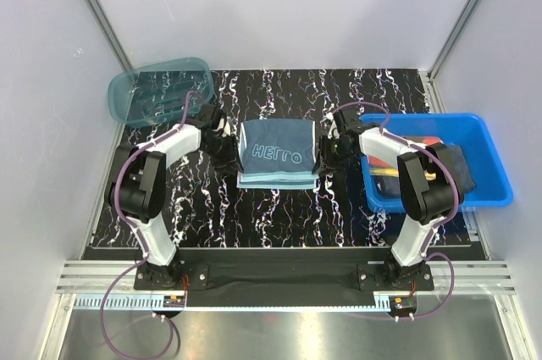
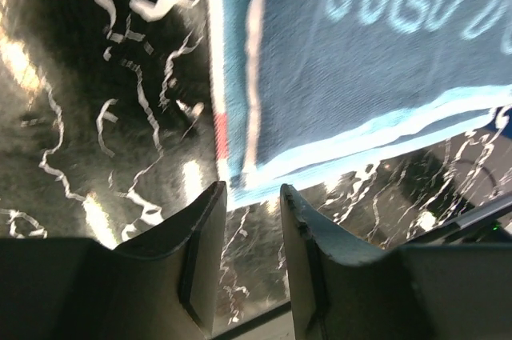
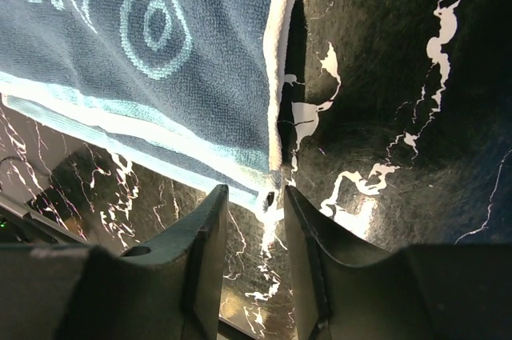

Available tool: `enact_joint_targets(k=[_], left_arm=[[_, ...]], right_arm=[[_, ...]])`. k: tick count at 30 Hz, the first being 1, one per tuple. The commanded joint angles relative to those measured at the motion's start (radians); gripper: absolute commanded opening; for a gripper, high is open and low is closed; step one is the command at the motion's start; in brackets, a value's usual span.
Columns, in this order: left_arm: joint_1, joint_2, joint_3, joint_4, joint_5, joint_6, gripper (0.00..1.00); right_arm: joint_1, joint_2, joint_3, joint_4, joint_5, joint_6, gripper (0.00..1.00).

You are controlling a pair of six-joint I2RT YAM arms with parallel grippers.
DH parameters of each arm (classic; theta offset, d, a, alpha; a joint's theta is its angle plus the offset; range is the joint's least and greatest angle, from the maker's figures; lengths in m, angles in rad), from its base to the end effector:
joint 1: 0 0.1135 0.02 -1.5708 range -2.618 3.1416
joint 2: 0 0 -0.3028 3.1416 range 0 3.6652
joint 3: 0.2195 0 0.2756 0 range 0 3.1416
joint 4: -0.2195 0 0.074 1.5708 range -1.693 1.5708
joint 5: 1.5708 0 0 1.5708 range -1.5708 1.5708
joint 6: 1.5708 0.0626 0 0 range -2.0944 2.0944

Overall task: Fold and stack the towels
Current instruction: Fold the towel

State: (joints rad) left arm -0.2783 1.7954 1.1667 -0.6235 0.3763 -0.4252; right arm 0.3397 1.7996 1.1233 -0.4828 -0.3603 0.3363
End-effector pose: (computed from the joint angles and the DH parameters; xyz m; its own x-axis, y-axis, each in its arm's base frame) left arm 0.3607 -0.1270 0.1735 -0.9829 -0.1182 -0.1414 -0.0431 0.8934 -0.4471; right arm 0.3595 0.1504 0.1653 -0.9625 -0.0126 -0.2711 -0.1348 0.8893 0.4370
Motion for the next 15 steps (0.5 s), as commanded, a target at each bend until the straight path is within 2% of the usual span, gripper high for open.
enact_joint_targets(k=[1, 6, 15], left_arm=[[-0.018, -0.024, -0.010, 0.093, 0.032, -0.027, 0.37], [-0.041, -0.004, -0.010, 0.088, -0.048, -0.038, 0.36], [-0.050, 0.021, -0.009, 0.087, -0.088, -0.043, 0.32]], right_arm=[[0.007, -0.042, 0.012, 0.018, 0.009, 0.010, 0.41], [0.007, -0.028, -0.002, 0.016, 0.027, 0.007, 0.41], [0.009, -0.010, -0.022, 0.041, 0.015, 0.003, 0.37]])
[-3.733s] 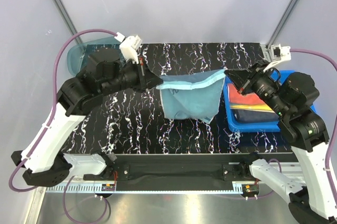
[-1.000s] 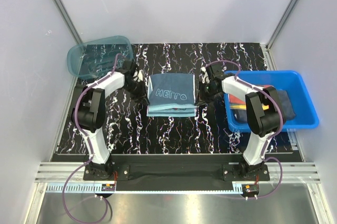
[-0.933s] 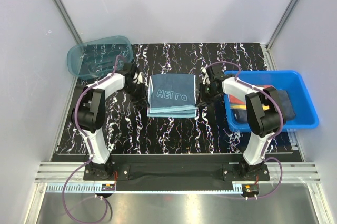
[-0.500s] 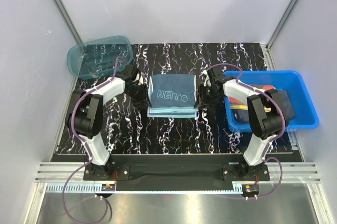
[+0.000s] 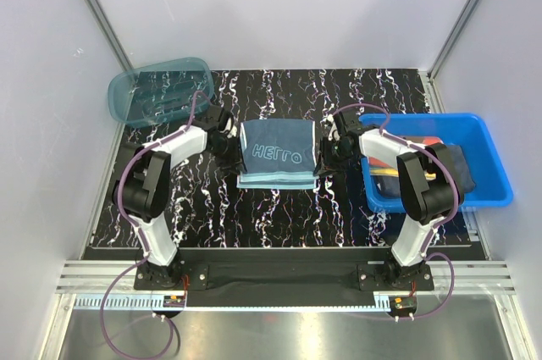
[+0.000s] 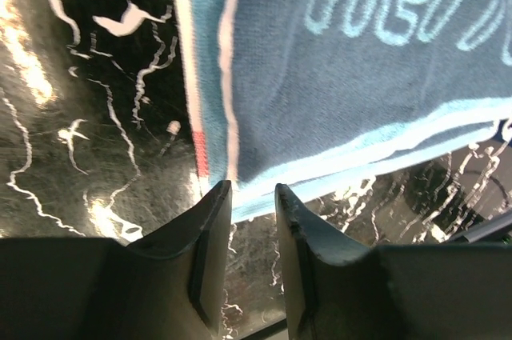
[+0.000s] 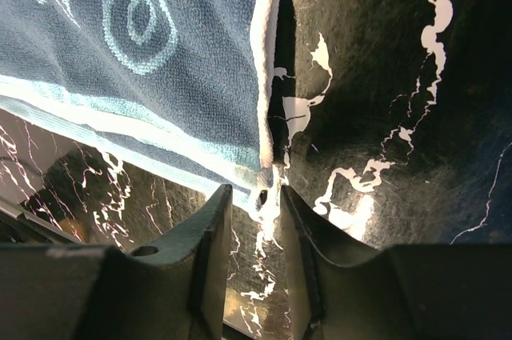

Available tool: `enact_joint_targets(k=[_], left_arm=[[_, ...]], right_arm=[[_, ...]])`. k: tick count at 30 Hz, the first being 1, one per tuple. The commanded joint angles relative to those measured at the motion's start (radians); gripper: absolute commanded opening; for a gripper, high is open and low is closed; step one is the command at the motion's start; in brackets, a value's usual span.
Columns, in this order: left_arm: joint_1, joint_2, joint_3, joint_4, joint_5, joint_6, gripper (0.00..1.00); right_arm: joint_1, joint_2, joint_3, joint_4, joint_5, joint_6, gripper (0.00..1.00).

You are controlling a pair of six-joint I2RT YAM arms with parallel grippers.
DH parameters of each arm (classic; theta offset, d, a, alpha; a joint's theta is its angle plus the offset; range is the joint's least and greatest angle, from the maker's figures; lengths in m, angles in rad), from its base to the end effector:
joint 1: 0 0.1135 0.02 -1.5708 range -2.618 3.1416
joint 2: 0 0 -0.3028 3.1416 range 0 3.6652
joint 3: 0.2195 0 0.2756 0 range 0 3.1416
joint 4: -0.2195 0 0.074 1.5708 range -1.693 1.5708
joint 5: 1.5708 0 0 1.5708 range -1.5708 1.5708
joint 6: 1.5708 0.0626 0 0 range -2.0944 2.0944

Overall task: Fold and stack the towels
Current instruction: Fold the towel

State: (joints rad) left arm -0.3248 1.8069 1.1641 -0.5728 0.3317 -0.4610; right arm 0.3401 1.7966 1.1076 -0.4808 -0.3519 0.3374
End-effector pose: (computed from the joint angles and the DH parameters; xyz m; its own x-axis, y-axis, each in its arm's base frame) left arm 0.3616 -0.1433 0.1698 -0.9778 -0.1145 -0.1756 -0.0289 0.9032 -0.4282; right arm 0.3561 0.1489 0.1617 -0.9646 -0.0117 -0.2633 -0.1278 0.8944 0.4287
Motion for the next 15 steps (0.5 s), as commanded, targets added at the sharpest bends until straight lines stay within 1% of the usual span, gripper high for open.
enact_joint_targets(k=[1, 6, 13, 15], left_arm=[[-0.003, 0.009, -0.009, 0.034, -0.048, -0.010, 0.32], [-0.010, 0.014, -0.017, 0.037, -0.063, -0.010, 0.31], [-0.020, 0.032, -0.023, 0.057, -0.049, -0.015, 0.29], [-0.022, 0.042, -0.021, 0.057, -0.051, -0.016, 0.27]], right_arm=[[0.010, -0.006, -0.009, 0.041, 0.005, 0.003, 0.36], [0.011, 0.003, -0.020, 0.059, -0.005, 0.008, 0.32], [0.013, -0.002, -0.028, 0.068, -0.002, 0.008, 0.31], [0.014, 0.000, -0.031, 0.068, -0.002, 0.008, 0.30]])
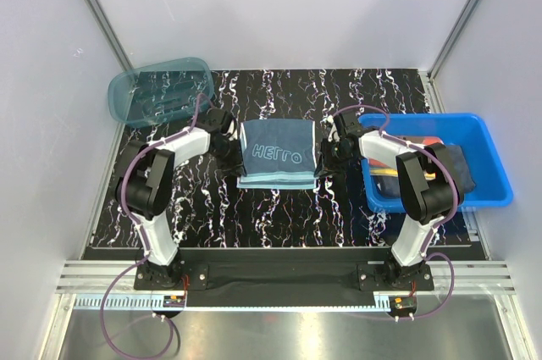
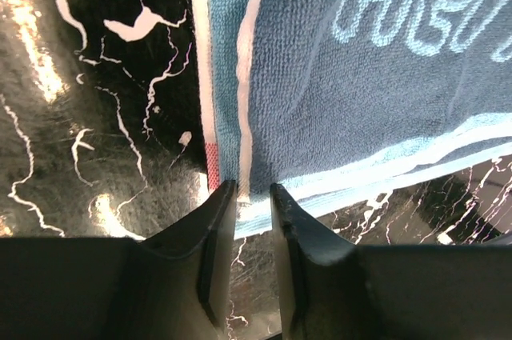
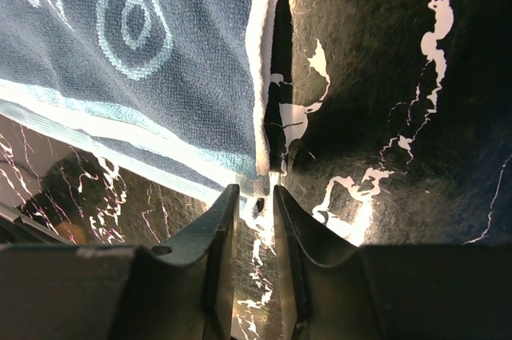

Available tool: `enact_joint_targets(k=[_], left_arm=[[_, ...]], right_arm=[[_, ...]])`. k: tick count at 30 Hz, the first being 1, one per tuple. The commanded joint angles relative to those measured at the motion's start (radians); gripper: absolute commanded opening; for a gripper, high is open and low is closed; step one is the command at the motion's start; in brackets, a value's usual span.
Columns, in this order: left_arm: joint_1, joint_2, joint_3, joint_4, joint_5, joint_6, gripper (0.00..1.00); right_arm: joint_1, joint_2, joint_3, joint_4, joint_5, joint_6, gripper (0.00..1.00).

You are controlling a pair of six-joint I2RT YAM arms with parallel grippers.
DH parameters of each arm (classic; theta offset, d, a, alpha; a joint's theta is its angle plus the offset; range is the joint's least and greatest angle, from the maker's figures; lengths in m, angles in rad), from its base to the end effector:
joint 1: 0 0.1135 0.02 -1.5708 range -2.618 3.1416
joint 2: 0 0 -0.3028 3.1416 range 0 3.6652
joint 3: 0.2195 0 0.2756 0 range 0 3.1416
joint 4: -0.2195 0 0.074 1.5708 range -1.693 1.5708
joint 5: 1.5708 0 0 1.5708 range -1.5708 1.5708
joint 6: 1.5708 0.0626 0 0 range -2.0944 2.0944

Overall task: Fold and stack the towels
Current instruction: Fold the towel

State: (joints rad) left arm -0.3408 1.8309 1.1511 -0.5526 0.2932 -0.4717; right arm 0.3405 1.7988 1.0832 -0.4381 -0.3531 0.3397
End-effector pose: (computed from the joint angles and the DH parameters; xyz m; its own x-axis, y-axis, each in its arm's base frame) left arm 0.3608 -0.1472 0.1574 -0.9784 -0.1146 -0.1718 -0.0384 0.9184 -0.3937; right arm 0.3553 0.1488 0.1559 -0.9609 -0.0088 -0.2766 -0.1328 0.8915 0.4331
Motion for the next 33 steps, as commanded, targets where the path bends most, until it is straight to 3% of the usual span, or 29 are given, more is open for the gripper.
enact_joint_targets(k=[1, 5, 9, 24, 25, 26, 30, 33], left_arm=[[-0.009, 0.019, -0.007, 0.037, -0.012, -0.004, 0.26], [-0.013, 0.016, -0.001, 0.028, -0.031, -0.007, 0.12], [-0.023, 0.001, 0.035, -0.024, -0.058, -0.010, 0.00], [-0.041, -0.058, 0.182, -0.182, -0.143, 0.005, 0.02], [-0.043, -0.056, 0.183, -0.184, -0.140, 0.008, 0.02], [-0.043, -0.041, 0.185, -0.182, -0.134, 0.008, 0.02], [-0.043, -0.018, 0.159, -0.165, -0.123, 0.010, 0.00], [-0.043, -0.007, 0.148, -0.152, -0.120, 0.010, 0.00]], right_arm=[[0.012, -0.001, -0.008, 0.027, -0.003, 0.005, 0.29], [0.012, -0.003, -0.008, 0.027, -0.004, 0.005, 0.22], [0.012, -0.001, 0.009, 0.021, -0.009, 0.001, 0.00], [0.012, -0.033, 0.110, -0.080, 0.003, -0.018, 0.00], [0.012, -0.033, 0.107, -0.080, 0.009, -0.011, 0.01], [0.012, -0.029, 0.104, -0.076, 0.014, -0.008, 0.10], [0.012, -0.018, 0.067, -0.044, 0.012, 0.012, 0.31], [0.015, -0.007, 0.057, -0.022, 0.017, 0.019, 0.34]])
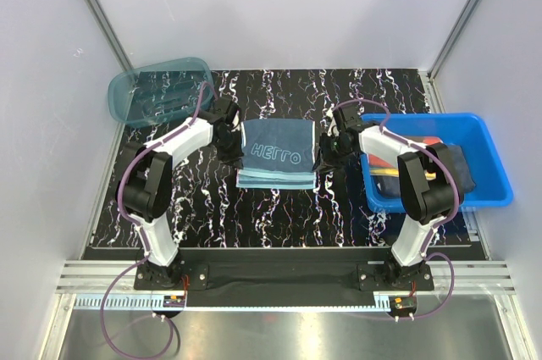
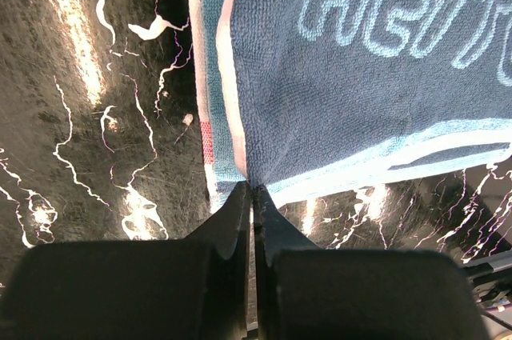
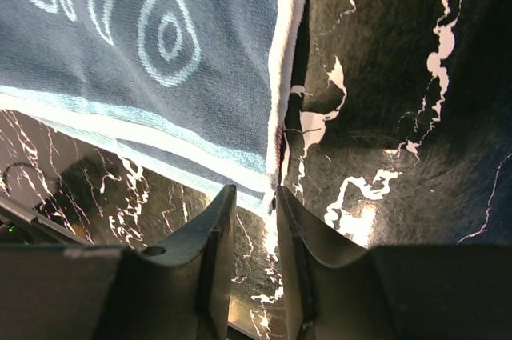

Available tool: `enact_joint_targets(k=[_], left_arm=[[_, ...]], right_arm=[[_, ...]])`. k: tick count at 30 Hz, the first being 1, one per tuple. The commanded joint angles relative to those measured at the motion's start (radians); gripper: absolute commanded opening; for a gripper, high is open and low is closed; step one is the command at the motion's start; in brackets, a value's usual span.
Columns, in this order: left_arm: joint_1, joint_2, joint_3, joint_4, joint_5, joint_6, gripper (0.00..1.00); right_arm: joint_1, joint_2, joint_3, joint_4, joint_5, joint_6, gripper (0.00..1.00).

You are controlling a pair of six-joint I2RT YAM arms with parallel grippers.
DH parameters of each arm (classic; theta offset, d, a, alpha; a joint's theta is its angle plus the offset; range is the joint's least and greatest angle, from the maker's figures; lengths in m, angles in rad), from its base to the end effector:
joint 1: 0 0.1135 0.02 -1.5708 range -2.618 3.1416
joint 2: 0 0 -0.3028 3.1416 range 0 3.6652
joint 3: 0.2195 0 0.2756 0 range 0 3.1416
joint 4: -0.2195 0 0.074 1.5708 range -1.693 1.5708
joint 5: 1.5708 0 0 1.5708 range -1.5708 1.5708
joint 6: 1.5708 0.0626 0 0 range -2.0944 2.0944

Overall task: Fold and stack the towels
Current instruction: Fold the towel

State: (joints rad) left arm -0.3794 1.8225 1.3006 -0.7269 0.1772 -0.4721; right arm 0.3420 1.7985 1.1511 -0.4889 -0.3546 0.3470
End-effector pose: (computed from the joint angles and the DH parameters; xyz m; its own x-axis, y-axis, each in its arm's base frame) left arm 0.3688 -0.1589 0.1960 -0.9741 -0.0935 -0.2058 -0.0299 0.9557 -0.2928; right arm 0.3648 0.1529 0.1737 -0.9574 -0.0023 -0.2888 -0.1346 0.8882 0.4393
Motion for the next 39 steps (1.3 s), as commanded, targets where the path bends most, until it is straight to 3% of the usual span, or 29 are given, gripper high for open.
enact_joint_targets(k=[1, 15, 17, 18, 23, 39], left_arm=[[-0.004, 0.004, -0.004, 0.026, -0.001, 0.010, 0.00], [-0.010, 0.018, -0.020, 0.047, 0.005, 0.013, 0.00], [-0.009, 0.018, -0.018, 0.049, 0.005, 0.013, 0.00], [-0.010, 0.020, -0.020, 0.049, 0.005, 0.012, 0.00], [-0.016, 0.018, -0.014, 0.044, -0.005, 0.012, 0.00], [-0.024, 0.014, 0.183, -0.117, -0.085, 0.036, 0.00]], right_arm=[[0.015, -0.002, -0.010, 0.033, 0.016, 0.012, 0.34], [0.031, 0.082, 0.010, 0.055, 0.052, 0.010, 0.27], [0.032, 0.078, 0.007, 0.059, 0.065, 0.009, 0.21], [0.032, 0.075, 0.004, 0.058, 0.075, 0.010, 0.13], [0.037, 0.041, 0.009, 0.039, 0.098, 0.004, 0.05], [0.035, 0.013, 0.182, -0.112, 0.108, -0.017, 0.00]])
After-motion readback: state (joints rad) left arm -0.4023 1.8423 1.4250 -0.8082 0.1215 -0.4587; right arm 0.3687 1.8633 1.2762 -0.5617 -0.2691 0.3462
